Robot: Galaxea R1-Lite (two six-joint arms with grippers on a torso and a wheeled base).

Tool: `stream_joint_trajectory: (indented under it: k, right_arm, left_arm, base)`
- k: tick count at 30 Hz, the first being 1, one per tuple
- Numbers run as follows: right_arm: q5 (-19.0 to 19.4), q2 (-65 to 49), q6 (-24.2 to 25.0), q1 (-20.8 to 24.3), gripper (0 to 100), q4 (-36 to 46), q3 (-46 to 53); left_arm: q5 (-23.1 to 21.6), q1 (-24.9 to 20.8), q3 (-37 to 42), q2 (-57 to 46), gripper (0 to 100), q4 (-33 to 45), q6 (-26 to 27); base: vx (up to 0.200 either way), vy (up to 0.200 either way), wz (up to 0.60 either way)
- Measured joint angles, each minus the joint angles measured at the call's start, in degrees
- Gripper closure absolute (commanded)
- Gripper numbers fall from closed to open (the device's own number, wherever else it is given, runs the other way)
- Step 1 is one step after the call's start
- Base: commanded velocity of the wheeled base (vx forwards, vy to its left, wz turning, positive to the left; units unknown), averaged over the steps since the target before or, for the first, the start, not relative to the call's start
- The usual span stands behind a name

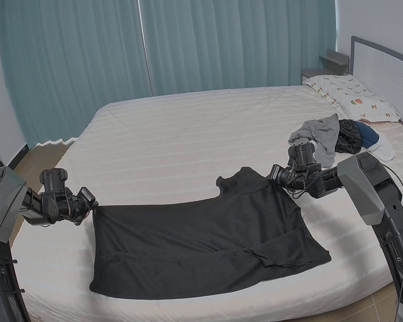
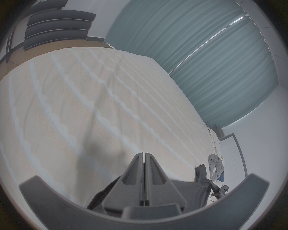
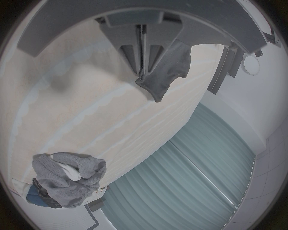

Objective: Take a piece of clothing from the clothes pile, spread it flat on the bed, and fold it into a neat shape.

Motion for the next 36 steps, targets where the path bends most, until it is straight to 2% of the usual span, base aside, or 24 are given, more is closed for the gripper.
stream_joint_trajectory:
  k: [12,19,26,36]
  right_arm:
    - [-0.22,-4.94,0.88,-1.49,100,-11.96,10.09]
    - [-0.20,-6.64,1.07,-2.38,100,-14.02,12.63]
    - [-0.22,-7.22,1.07,-2.55,100,-16.09,13.84]
    - [0.95,-9.42,0.69,-2.68,100,-16.07,18.14]
  left_arm:
    - [0.18,0.17,-0.11,-2.22,100,-0.26,-1.91]
    - [-0.11,0.57,-0.61,-2.43,100,-0.48,-2.05]
    - [-0.06,1.05,-0.38,-1.69,100,-4.25,-2.00]
    - [0.11,1.11,-0.22,-0.39,100,-4.36,-1.33]
  base:
    - [0.000,0.000,0.00]
    - [0.000,0.000,0.00]
    - [0.000,0.000,0.00]
    - [0.000,0.000,0.00]
